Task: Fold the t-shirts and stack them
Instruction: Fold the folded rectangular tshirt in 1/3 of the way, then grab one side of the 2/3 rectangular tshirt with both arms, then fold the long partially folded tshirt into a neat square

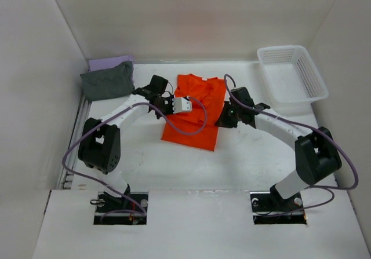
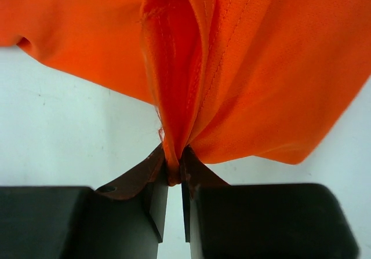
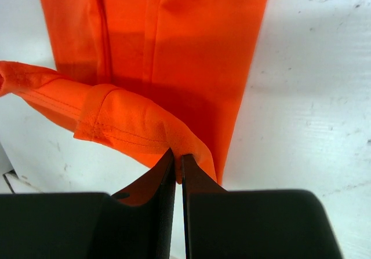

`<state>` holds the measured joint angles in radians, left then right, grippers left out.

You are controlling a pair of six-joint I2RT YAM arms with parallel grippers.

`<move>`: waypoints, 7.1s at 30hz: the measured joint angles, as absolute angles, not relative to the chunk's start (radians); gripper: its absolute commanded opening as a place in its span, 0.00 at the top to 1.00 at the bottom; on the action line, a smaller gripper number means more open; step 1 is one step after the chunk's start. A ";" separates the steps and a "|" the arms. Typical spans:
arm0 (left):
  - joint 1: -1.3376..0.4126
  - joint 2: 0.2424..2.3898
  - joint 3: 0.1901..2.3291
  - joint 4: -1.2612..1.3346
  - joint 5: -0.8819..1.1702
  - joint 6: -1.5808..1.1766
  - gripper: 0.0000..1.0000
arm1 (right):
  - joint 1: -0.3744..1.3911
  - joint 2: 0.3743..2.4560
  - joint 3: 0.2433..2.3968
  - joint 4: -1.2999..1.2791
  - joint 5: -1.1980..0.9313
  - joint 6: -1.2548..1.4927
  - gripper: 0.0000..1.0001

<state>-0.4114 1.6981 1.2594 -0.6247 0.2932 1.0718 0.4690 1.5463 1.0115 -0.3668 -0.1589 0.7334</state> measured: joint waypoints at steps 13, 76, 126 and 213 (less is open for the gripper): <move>-0.381 1.849 1.316 -0.485 0.296 1.049 0.64 | 0.405 1.752 1.153 -0.366 -0.195 0.680 0.68; -0.547 1.530 0.755 -0.289 0.158 1.172 0.91 | 0.694 1.518 0.666 -0.085 -0.045 1.002 0.99; -0.459 1.698 1.499 -0.915 0.379 0.688 0.69 | 0.471 1.316 1.001 -0.577 -0.190 0.748 1.00; -0.249 1.837 1.557 -0.564 0.554 0.353 0.96 | 0.331 1.845 1.535 -0.569 -0.251 0.616 1.00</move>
<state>-0.2489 1.8366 1.5574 -0.5644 0.5537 0.3527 0.3305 1.8454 1.5352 -0.5686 -0.2512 0.6163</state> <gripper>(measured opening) 0.040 0.009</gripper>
